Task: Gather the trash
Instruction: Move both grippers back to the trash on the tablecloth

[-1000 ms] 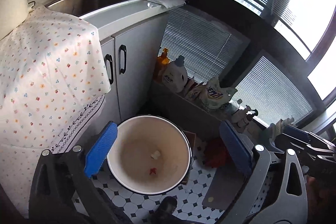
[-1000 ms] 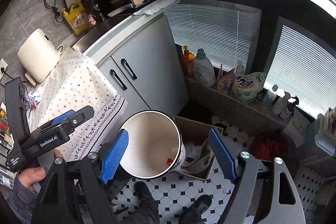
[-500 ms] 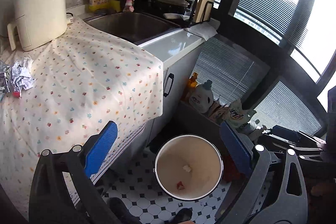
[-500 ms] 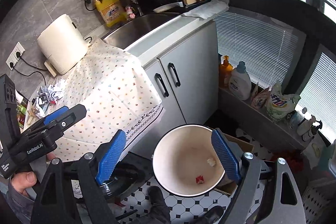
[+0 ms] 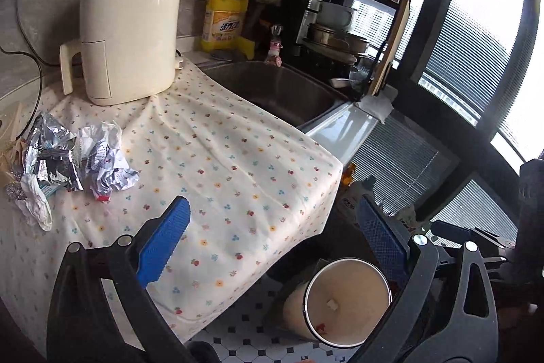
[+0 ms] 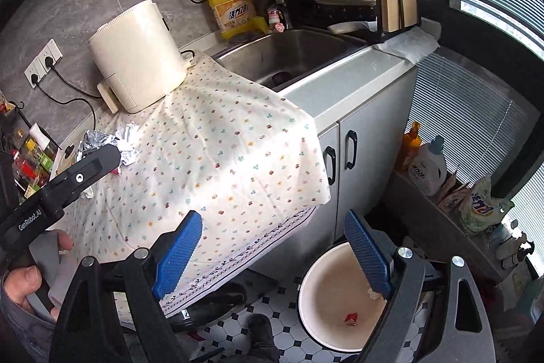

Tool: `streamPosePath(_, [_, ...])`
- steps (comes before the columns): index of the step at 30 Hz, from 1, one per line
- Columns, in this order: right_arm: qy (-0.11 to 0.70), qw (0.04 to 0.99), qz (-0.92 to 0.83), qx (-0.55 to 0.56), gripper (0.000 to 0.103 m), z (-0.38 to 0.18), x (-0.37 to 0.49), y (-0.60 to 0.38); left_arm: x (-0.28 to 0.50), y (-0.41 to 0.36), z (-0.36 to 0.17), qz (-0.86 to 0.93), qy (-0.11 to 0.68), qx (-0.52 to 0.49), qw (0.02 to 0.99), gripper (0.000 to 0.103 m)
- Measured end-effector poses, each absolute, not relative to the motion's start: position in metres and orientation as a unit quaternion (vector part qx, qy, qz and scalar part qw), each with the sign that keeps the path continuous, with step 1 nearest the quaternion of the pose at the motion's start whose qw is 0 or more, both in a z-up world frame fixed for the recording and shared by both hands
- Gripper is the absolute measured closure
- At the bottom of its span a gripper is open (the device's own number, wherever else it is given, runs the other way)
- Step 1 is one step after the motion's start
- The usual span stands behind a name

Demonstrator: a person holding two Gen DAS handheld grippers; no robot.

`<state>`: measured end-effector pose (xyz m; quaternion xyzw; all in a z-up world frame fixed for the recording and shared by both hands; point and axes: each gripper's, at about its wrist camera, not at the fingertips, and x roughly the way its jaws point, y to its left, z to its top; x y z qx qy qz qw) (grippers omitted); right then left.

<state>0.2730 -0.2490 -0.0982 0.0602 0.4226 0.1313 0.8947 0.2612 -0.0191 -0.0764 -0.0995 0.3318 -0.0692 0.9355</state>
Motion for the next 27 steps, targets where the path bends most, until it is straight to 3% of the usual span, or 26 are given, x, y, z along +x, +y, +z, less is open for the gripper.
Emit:
streamPosePath(22, [0.425, 0.874, 0.233, 0.042, 0.023, -0.103, 0.336, -0.045, 0.237, 0.207, -0.076, 0.060, 0.304, -0.154, 0.938, 0.006])
streamPosePath(27, [0.436, 0.864, 0.249, 0.034, 0.025, -0.109, 0.341, -0.005, 0.230, 0.247, -0.089, 0.079, 0.316, -0.174, 0.929, 0.021])
